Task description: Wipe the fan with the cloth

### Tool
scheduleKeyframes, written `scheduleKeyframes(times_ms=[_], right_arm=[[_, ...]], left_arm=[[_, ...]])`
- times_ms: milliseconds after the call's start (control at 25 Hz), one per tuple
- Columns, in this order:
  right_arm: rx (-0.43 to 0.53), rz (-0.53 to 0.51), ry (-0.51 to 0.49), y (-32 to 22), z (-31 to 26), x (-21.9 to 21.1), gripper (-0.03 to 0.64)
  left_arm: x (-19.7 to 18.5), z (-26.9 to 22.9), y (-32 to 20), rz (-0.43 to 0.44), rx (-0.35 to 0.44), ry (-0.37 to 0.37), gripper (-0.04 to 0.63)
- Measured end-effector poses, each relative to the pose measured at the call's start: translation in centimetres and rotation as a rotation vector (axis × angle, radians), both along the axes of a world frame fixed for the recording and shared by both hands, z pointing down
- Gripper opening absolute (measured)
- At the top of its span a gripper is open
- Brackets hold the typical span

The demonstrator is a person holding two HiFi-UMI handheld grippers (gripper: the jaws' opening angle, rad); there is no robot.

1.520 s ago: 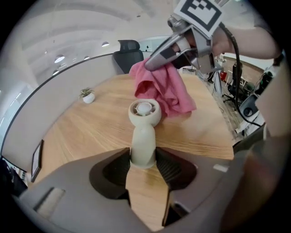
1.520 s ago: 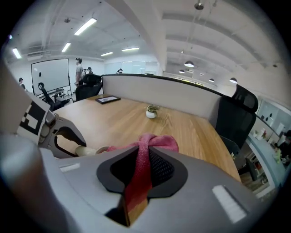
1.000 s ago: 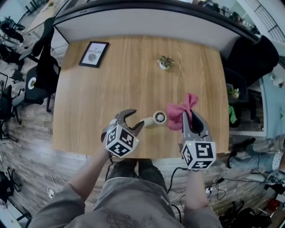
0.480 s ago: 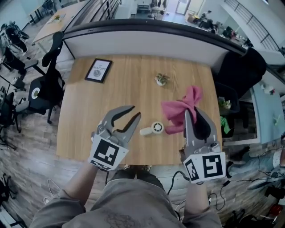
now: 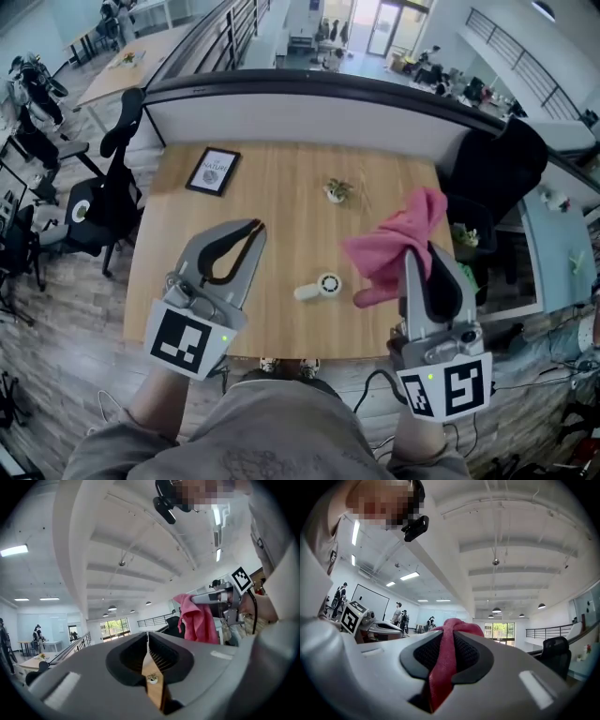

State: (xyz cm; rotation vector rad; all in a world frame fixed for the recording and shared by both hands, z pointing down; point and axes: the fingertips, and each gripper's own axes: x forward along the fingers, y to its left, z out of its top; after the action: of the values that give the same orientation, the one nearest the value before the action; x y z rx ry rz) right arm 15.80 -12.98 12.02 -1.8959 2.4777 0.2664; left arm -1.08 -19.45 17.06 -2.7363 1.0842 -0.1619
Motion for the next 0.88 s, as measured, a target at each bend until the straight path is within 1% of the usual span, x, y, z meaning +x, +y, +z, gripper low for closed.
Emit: scheduleKeyframes(times_ms=[200,360,480,640,880], right_arm=[[0.017,0.014,-0.015,2.0,-0.7,0.9,0.064],[0.003,0.025,-0.024,2.9,-0.3,1.8,0.064],[-0.036,0.015,-0.021,2.9,0.8,2.1,0.064],[-0.122,-0.003,-0.051,2.9,3.8,2.6,0.064],[-0.209,-0.014,-0.051,2.7,7.9,1.4,0.064]], left_arm=[[-1.6,-0.9,0.9,-0.029,0.025,-0.016,0.002],[-2.0,-0.6,1.4,-0.037,0.013,-0.028,0.002],[-2.3,0.1,1.7,-0.04,-0.006,-0.038,0.002],[-2.4,2.1,1.7,-0.054,-0.037,-0.06,0.002],[-1.8,5.5,1.8,-0.052,-0.105,-0.064,0.002]])
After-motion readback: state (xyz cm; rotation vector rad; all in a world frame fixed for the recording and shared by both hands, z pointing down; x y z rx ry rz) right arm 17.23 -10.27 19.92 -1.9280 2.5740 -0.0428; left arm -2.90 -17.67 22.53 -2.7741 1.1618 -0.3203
